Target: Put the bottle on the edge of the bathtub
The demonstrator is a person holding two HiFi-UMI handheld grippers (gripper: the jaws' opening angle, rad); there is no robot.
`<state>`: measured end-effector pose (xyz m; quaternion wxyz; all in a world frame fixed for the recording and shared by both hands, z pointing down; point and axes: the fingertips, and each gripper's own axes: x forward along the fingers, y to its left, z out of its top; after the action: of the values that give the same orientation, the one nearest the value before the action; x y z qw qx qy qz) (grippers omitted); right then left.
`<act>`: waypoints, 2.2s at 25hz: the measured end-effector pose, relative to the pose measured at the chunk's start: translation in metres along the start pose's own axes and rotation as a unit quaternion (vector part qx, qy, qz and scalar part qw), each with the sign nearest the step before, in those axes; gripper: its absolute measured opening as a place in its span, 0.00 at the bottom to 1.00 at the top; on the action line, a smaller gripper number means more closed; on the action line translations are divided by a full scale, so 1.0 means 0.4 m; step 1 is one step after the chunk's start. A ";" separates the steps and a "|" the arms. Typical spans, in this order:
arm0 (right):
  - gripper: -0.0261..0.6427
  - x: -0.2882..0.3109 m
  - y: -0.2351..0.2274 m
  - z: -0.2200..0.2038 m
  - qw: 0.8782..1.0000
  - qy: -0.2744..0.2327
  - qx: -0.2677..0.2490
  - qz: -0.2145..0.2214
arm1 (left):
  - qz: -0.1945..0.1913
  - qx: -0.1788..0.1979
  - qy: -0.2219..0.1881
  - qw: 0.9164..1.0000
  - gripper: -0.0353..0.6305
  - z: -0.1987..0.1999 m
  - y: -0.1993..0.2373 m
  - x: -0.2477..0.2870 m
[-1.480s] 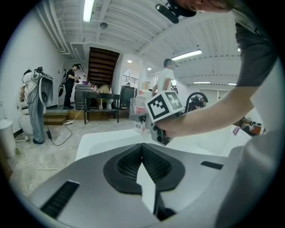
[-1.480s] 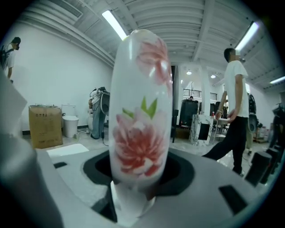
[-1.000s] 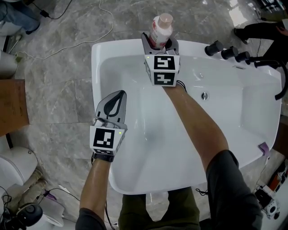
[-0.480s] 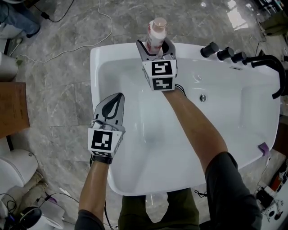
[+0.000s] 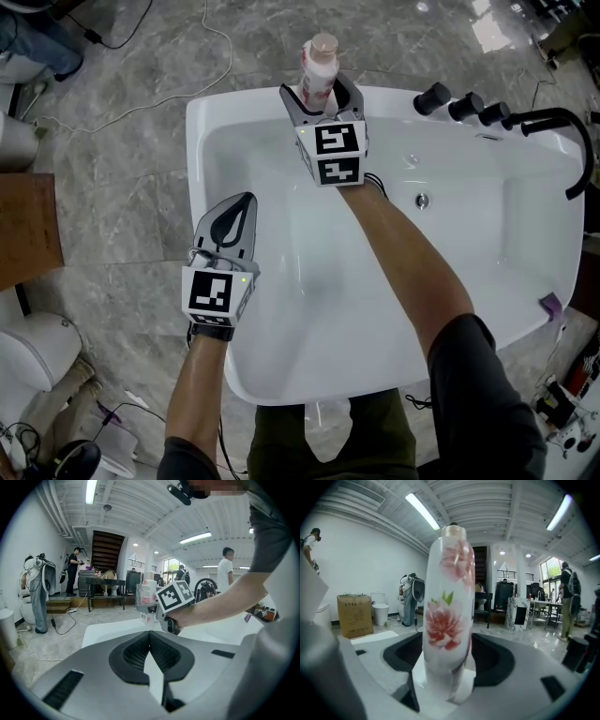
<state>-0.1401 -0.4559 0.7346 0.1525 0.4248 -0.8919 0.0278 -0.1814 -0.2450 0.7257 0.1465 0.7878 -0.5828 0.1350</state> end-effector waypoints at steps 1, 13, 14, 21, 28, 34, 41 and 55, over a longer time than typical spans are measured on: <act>0.50 -0.006 -0.002 0.000 1.000 -0.001 0.002 -0.001 | 0.000 0.001 0.000 1.000 0.05 0.003 -0.001 -0.002; 0.50 -0.162 0.019 0.050 1.000 -0.004 0.021 0.003 | 0.006 0.014 -0.010 1.000 0.05 0.118 -0.010 -0.045; 0.50 -0.183 0.020 0.059 1.000 -0.004 0.020 0.002 | 0.007 0.014 -0.011 1.000 0.05 0.131 -0.013 -0.052; 0.48 -0.342 0.028 0.157 1.000 -0.007 0.012 -0.002 | 0.008 0.020 -0.017 1.000 0.05 0.248 -0.060 -0.116; 0.43 -0.522 0.049 0.296 1.000 -0.014 0.011 0.000 | 0.015 0.029 -0.029 0.999 0.05 0.394 -0.113 -0.217; 0.37 -0.681 0.075 0.426 1.000 -0.017 0.003 -0.005 | 0.018 0.035 -0.037 0.999 0.05 0.517 -0.158 -0.323; 0.32 -0.825 0.113 0.559 1.000 -0.017 0.008 -0.005 | 0.023 0.034 -0.041 0.998 0.05 0.618 -0.189 -0.438; 0.19 -1.121 0.152 0.747 0.999 -0.027 0.012 -0.024 | 0.023 0.026 -0.054 0.998 0.05 0.754 -0.309 -0.653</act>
<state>0.0045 -0.1348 0.3224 0.1243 0.4489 -0.8846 0.0231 -0.1246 -0.0981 0.3388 0.0909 0.7836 -0.6045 0.1107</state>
